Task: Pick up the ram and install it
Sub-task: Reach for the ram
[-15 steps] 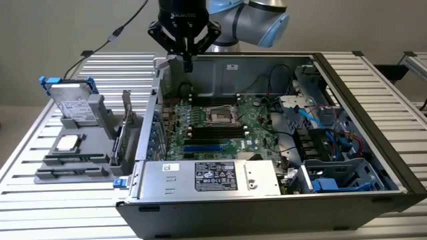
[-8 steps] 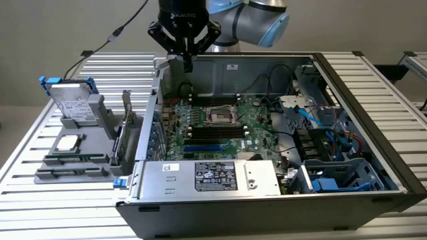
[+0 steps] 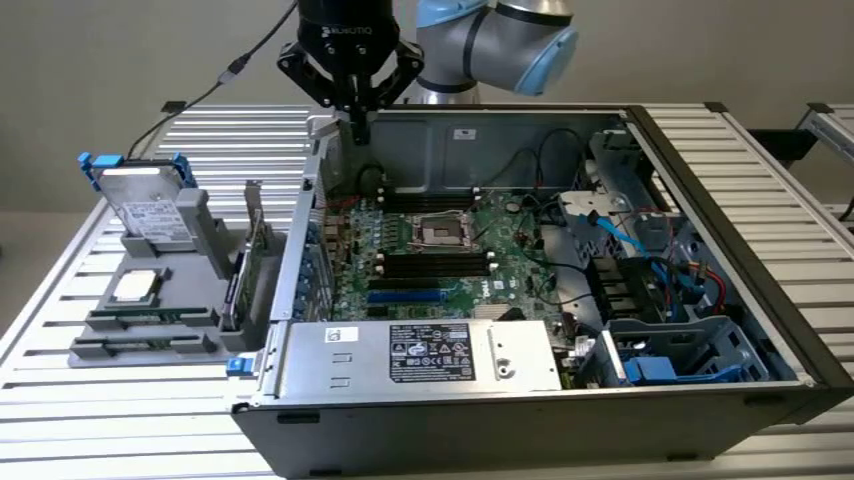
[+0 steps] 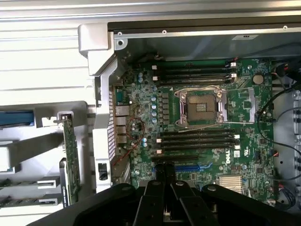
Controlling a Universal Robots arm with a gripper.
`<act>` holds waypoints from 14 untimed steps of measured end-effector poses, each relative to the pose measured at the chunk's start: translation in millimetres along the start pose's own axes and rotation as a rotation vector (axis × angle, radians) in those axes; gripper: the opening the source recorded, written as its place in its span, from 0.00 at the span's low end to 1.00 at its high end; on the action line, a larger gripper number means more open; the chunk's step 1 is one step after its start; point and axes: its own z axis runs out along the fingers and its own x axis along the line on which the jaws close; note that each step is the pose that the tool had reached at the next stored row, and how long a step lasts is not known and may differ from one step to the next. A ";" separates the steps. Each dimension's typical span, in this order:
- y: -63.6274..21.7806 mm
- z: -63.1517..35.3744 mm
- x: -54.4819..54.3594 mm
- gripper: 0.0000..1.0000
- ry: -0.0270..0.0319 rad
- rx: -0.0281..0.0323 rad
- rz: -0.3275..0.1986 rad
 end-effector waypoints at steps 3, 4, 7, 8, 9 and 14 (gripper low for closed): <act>-1.0 -0.3 13.3 0.10 0.0000 0.0000 0.000; -1.3 -0.4 17.9 0.10 0.0000 0.0000 0.000; -2.5 -0.4 31.5 0.10 0.0001 0.0001 0.000; -2.8 -0.3 36.0 0.10 0.0001 0.0000 0.000; -3.2 -0.2 40.7 0.10 0.0000 0.0000 0.000; -5.2 0.8 63.3 0.10 0.0001 0.0001 0.000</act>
